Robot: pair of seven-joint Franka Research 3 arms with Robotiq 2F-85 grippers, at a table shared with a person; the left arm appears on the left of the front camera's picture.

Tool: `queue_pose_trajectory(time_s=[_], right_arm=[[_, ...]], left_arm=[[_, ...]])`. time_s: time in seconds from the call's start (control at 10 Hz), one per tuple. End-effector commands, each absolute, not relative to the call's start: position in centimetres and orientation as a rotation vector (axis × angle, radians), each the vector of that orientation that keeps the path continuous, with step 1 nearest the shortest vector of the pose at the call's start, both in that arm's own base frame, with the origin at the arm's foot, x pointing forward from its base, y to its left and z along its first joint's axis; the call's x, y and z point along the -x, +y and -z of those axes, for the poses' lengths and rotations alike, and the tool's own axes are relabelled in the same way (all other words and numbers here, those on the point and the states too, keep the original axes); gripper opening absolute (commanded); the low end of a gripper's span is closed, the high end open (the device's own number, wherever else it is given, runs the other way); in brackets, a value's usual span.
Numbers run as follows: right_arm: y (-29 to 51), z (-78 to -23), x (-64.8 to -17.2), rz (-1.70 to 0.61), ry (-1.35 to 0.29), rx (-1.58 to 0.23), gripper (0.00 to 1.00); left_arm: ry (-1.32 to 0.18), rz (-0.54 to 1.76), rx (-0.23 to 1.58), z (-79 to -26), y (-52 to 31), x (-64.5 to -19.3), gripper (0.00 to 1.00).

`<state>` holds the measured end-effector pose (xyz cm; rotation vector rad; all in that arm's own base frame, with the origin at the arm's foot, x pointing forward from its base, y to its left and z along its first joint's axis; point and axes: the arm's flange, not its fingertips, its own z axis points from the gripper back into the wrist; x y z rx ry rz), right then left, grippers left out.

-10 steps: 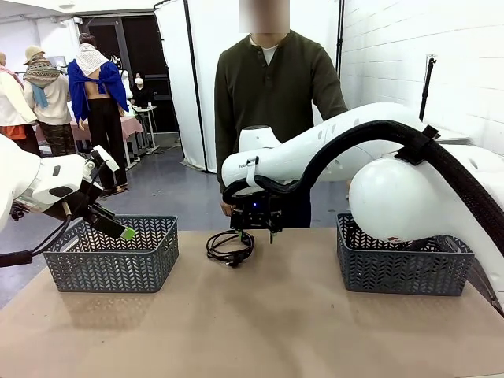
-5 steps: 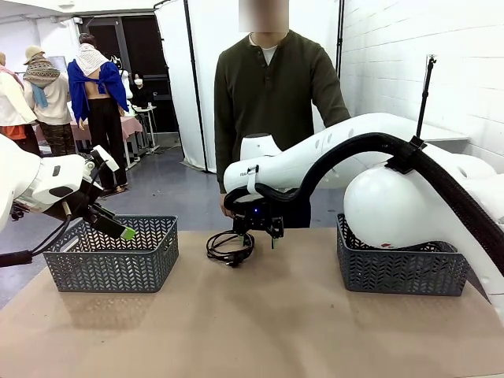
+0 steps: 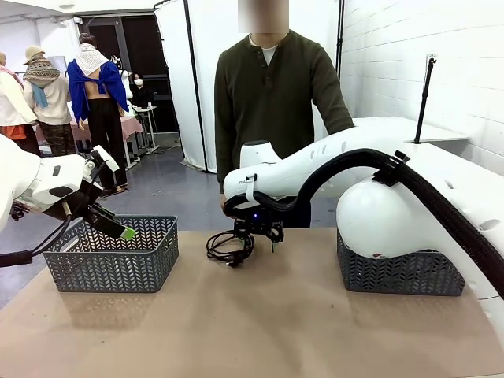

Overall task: Organize the cables according to human instructions.
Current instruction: Pick up a bundle of cables and place it in the basket indicated by the human.

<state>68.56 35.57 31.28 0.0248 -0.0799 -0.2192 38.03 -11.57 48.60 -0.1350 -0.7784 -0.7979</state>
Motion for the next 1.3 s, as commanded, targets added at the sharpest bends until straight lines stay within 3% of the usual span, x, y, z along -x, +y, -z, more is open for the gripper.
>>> queue_pose_trajectory(time_s=[0.0, 0.3, 1.0, 1.2], right_arm=[[36.6, -31.3, -70.0, 0.257, -0.102, 0.016, 1.0], [37.1, -30.6, -70.2, 0.234, -0.072, 0.011, 1.0], [37.4, -31.4, -70.1, 0.231, -0.05, -0.065, 0.0], [36.8, -31.6, -70.4, 0.246, -0.049, -0.059, 0.0]], left_arm=[[-0.78, 0.781, 0.143, -48.5, -11.5, -38.1, 1.0], [-0.78, 0.781, 0.143, -48.5, -11.5, -38.1, 1.0], [-0.78, 0.781, 0.143, -48.5, -11.5, -38.1, 1.0], [-0.78, 0.781, 0.143, -48.5, -11.5, -38.1, 1.0]])
